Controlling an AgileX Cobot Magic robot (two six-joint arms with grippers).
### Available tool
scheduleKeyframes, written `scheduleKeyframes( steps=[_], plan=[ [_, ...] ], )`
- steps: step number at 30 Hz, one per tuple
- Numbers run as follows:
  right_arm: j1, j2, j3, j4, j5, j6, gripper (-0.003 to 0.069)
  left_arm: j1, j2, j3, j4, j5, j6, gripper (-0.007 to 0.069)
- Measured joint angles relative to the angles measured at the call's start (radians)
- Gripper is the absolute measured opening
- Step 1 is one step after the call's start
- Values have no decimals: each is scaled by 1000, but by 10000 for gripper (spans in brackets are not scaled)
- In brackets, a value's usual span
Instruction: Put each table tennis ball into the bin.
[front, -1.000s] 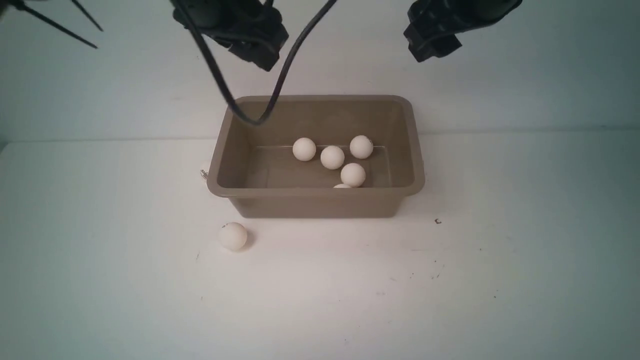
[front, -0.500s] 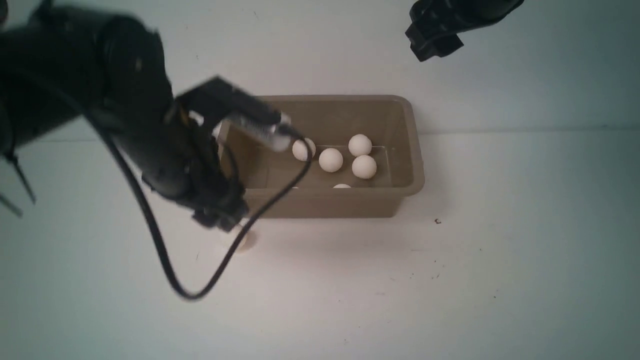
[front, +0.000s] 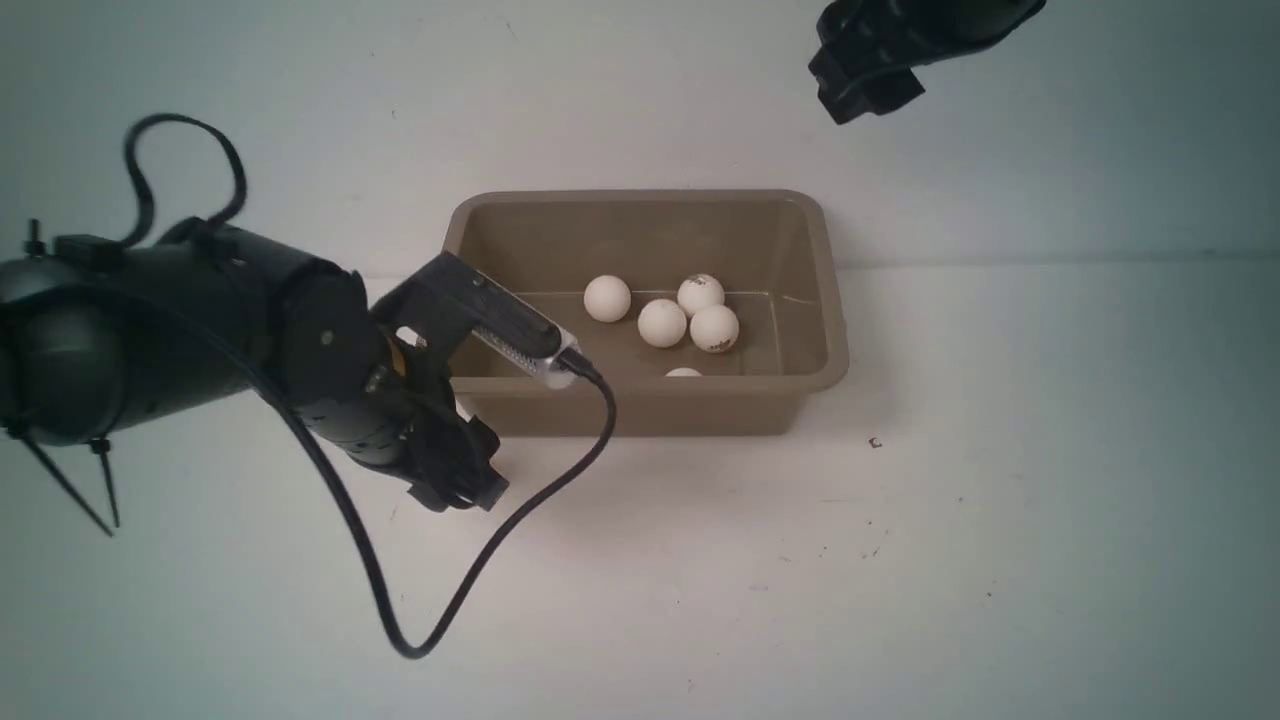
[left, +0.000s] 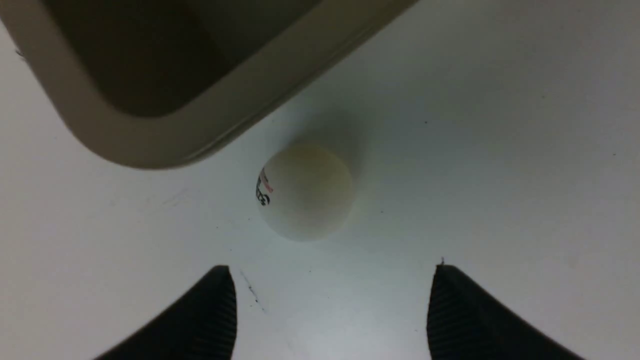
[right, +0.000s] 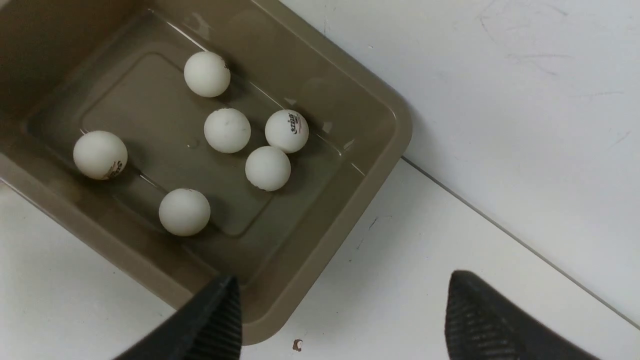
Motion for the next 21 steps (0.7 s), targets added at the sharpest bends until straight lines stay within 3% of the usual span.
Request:
scheduleKeyframes(
  steps=[21],
  plan=[
    [0, 0, 0, 4, 0, 0, 496, 57, 135, 0, 48, -162, -76, 457]
  ],
)
